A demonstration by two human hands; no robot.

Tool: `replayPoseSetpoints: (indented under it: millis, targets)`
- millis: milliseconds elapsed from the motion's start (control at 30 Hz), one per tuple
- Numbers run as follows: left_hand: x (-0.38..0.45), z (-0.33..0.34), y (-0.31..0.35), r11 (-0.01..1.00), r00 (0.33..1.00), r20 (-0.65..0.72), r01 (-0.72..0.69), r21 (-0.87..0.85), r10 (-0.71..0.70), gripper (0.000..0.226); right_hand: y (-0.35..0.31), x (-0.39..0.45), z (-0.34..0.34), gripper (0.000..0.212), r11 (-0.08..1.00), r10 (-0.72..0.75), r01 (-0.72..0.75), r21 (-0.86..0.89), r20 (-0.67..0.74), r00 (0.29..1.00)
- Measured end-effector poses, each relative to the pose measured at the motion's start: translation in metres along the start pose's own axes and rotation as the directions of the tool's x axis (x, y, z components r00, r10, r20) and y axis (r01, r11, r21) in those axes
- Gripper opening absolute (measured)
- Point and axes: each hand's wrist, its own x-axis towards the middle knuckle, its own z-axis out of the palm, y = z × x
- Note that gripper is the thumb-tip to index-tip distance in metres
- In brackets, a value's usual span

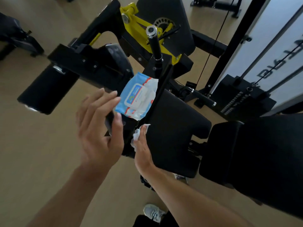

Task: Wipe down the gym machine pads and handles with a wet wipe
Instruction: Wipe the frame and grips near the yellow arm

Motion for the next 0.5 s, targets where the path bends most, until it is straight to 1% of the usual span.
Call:
replayPoseSetpoints:
  millis: [67,100,133,167,200,233,267,300,333,400,467,500]
  targets:
    - [-0.043,-0.009,0.002,0.987,0.989,-0.048,0.134,-0.089,-0.138,0.026,0.012,-0.022,0.014,0.061,0.999,-0.009,0.009,-0.05,0.013,1.0]
    - [-0.066,-0.011,0.003,0.959,0.964,-0.068,0.245,-0.143,-0.256,0.03,0.019,-0.033,0.019,0.062,0.996,-0.018,0.02,-0.083,0.03,0.999]
    - [-0.087,-0.012,0.004,0.901,0.91,-0.081,0.385,-0.201,-0.407,0.034,0.024,-0.042,0.024,0.063,0.994,-0.031,0.036,-0.105,0.051,0.998]
    - [-0.106,-0.011,0.002,0.8,0.813,-0.082,0.542,-0.257,-0.577,0.036,0.028,-0.049,0.028,0.064,0.993,-0.041,0.049,-0.109,0.069,0.997]
    - [-0.121,-0.01,0.0,0.662,0.681,-0.053,0.687,-0.299,-0.731,0.037,0.031,-0.055,0.031,0.064,0.993,-0.042,0.05,-0.107,0.08,0.996]
    - [-0.132,-0.008,-0.004,0.519,0.547,0.009,0.8,-0.301,-0.837,0.038,0.032,-0.058,0.034,0.064,0.994,-0.041,0.048,-0.101,0.074,0.996]
    - [-0.139,-0.005,-0.01,0.407,0.446,0.097,0.872,-0.271,-0.89,0.041,0.034,-0.06,0.035,0.064,0.994,-0.038,0.044,-0.098,0.06,0.997]
    - [-0.144,-0.002,-0.015,0.359,0.404,0.183,0.903,-0.236,-0.896,0.045,0.035,-0.06,0.035,0.064,0.995,-0.036,0.04,-0.096,0.045,0.998]
    - [-0.146,-0.001,-0.019,0.371,0.414,0.245,0.906,-0.204,-0.877,0.05,0.036,-0.058,0.033,0.065,0.995,-0.031,0.034,-0.098,0.032,0.999]
    - [-0.143,0.001,-0.025,0.457,0.478,0.317,0.878,-0.144,-0.819,0.059,0.035,-0.054,0.026,0.068,0.995,-0.015,0.018,-0.102,0.033,0.999]
    - [-0.132,0.006,-0.034,0.497,0.488,0.356,0.865,-0.072,-0.797,0.065,0.029,-0.047,0.017,0.067,0.996,0.023,-0.018,-0.09,0.047,0.999]
    - [-0.126,0.011,-0.041,0.515,0.492,0.373,0.856,-0.042,-0.787,0.068,0.023,-0.043,0.014,0.065,0.997,0.038,-0.036,-0.071,0.032,0.999]
